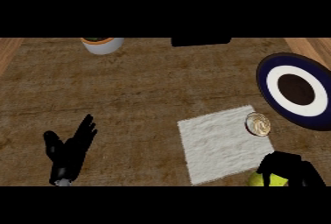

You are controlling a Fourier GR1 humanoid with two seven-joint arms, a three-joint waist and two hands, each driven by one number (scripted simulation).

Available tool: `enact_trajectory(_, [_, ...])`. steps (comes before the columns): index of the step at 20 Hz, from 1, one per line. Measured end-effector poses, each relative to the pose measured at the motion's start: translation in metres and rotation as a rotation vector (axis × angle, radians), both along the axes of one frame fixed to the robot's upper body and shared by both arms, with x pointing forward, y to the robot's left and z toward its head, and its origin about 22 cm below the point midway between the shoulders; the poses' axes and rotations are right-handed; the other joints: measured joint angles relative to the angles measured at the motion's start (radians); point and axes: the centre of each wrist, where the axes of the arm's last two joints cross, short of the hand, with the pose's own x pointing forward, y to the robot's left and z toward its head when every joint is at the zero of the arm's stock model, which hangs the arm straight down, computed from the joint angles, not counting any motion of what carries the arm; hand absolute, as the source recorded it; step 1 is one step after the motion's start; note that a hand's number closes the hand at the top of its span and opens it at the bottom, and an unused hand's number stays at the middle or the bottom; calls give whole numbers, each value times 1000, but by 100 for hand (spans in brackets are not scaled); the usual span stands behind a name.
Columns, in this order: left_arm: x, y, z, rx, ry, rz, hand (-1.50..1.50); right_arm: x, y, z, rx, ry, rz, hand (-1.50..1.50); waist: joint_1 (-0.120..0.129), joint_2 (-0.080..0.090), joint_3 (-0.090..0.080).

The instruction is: Pick the pear from the placemat and place it in the plate

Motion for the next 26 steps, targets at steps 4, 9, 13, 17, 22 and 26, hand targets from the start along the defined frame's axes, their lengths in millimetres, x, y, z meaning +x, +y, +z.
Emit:
enact_trajectory(4, [2,1,2,3,-8,-25,0,-34,-16,15,167,-74,-120,150,22,6,0])
enact_trajectory(9, [5,-12,3,8,-11,-51,0,-55,-50,26,342,-99,-241,150,54,13,0])
enact_trajectory(13, [11,-12,4,5,-15,-66,0,-47,-86,28,474,-117,-299,150,72,16,0])
enact_trajectory(17, [18,-18,3,10,-20,-81,0,-20,-124,23,537,-153,-362,150,84,18,1])
enact_trajectory(22, [15,-15,3,9,-26,-100,0,26,-156,19,547,-224,-472,150,99,20,1])
enact_trajectory(26, [19,-15,4,1,-24,-104,0,67,-183,14,557,-263,-521,150,106,23,1])
